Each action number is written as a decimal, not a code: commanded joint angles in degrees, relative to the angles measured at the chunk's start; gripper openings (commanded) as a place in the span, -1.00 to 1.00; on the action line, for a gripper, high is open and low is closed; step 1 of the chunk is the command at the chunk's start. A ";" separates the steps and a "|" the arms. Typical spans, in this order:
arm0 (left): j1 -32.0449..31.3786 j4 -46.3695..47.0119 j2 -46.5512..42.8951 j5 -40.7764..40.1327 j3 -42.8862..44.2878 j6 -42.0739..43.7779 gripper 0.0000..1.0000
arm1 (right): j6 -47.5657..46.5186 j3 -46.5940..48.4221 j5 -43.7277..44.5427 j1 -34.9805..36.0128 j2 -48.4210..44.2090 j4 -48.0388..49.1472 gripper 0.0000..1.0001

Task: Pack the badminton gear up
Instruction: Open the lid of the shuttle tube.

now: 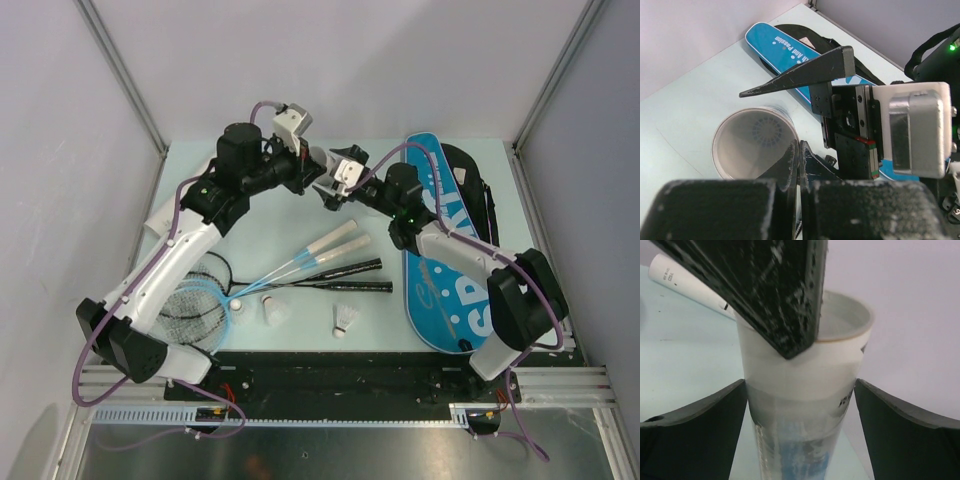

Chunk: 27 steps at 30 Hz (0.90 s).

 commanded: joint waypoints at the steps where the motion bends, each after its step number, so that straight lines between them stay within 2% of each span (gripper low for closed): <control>1: -0.24 0.67 -2.26 0.89 -0.52 -0.62 -0.99 | -0.07 0.18 1.02 0.65 -1.69 5.25 0.74; 3: -0.24 0.76 -2.88 0.27 -0.43 -0.97 -1.00 | -0.16 0.09 1.37 0.74 -1.78 5.16 0.52; 4: -0.24 0.94 -3.23 -0.17 -0.34 -1.40 -0.99 | -0.16 0.09 1.81 0.65 -1.69 4.90 0.26; 12: -0.33 7.44 -10.86 0.01 -4.21 -4.48 -1.00 | -1.04 -1.66 4.01 0.30 -0.20 5.07 -0.03; 21: 0.02 9.20 -18.08 -3.59 -8.51 -5.45 -1.00 | -0.51 -4.21 5.85 -0.84 0.15 6.92 -0.10; 24: 0.81 8.42 -18.79 -10.51 -10.36 -3.17 -0.99 | -0.16 -4.21 11.62 -0.67 -0.72 6.22 -0.08; 25: 1.34 7.45 -18.27 -15.15 -10.71 -3.08 -0.99 | 0.45 -4.21 12.78 -0.58 -1.33 5.69 -0.07; 27: 3.09 3.85 -13.79 -18.70 -10.45 -3.25 -0.99 | 2.21 -4.74 13.85 -0.58 -3.62 4.63 -0.05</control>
